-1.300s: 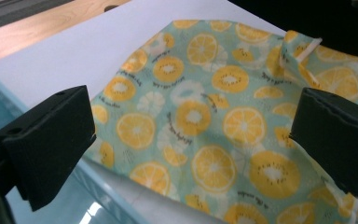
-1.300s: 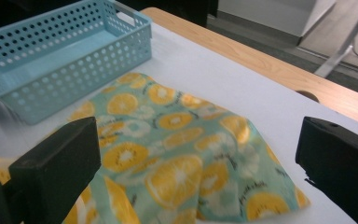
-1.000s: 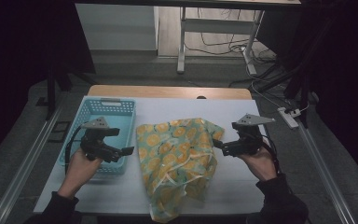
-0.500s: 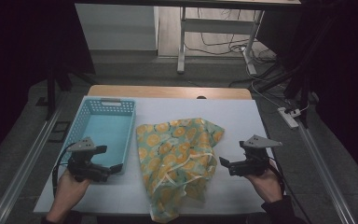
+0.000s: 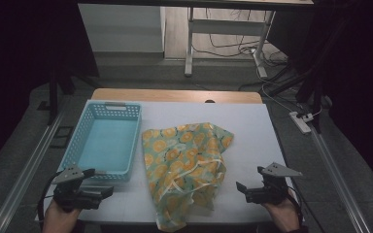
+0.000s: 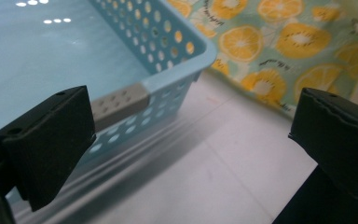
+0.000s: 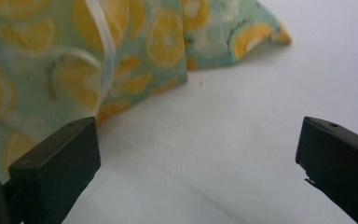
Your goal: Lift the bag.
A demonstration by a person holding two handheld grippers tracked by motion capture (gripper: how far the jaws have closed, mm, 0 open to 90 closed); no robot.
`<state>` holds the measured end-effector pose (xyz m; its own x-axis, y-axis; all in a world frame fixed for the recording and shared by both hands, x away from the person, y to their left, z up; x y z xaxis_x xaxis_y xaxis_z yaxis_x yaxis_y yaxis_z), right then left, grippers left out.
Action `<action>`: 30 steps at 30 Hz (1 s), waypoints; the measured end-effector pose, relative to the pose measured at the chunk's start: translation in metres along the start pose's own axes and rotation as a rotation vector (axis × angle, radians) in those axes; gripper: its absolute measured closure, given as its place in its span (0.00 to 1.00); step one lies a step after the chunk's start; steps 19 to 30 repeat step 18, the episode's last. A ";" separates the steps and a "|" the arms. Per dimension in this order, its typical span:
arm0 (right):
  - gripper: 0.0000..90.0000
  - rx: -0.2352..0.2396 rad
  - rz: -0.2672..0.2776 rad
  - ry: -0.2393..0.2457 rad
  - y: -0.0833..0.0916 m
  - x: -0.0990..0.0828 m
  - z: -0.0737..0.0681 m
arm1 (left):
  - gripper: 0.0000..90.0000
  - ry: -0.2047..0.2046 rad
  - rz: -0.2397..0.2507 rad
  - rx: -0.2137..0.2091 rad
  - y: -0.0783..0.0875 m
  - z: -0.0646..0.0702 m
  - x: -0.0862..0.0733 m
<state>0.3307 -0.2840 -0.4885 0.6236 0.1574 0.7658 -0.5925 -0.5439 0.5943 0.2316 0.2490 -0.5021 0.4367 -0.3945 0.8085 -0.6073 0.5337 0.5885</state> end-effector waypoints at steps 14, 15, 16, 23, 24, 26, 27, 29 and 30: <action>0.00 -0.053 -0.070 -0.027 0.005 -0.030 0.009 | 0.00 0.046 -0.133 0.066 -0.001 -0.005 -0.037; 0.00 -0.053 -0.073 -0.029 0.006 -0.031 0.009 | 0.00 0.048 -0.139 0.069 -0.001 -0.005 -0.038; 0.00 -0.053 -0.071 -0.030 0.006 -0.031 0.009 | 0.00 0.053 -0.147 0.069 -0.002 -0.006 -0.038; 0.00 -0.056 -0.073 -0.038 0.007 -0.031 0.010 | 0.00 0.064 -0.148 0.068 -0.002 -0.007 -0.038; 0.00 -0.056 -0.073 -0.038 0.007 -0.031 0.010 | 0.00 0.064 -0.148 0.068 -0.002 -0.007 -0.038; 0.00 -0.056 -0.073 -0.038 0.007 -0.031 0.010 | 0.00 0.064 -0.148 0.068 -0.002 -0.007 -0.038; 0.00 -0.056 -0.073 -0.038 0.007 -0.031 0.010 | 0.00 0.064 -0.148 0.068 -0.002 -0.007 -0.038; 0.00 -0.056 -0.073 -0.038 0.007 -0.031 0.010 | 0.00 0.064 -0.148 0.068 -0.002 -0.007 -0.038; 0.00 -0.056 -0.073 -0.038 0.007 -0.031 0.010 | 0.00 0.064 -0.148 0.068 -0.002 -0.007 -0.038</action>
Point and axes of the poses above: each handheld gripper's, and its own axes: y roughly backward along the jaws, x roughly out of its top, z roughly to its right, the point moved 2 cm from there along -y, roughly forward along the jaws, and after that the axes turned 15 degrees about -y, right-handed, at the moved point
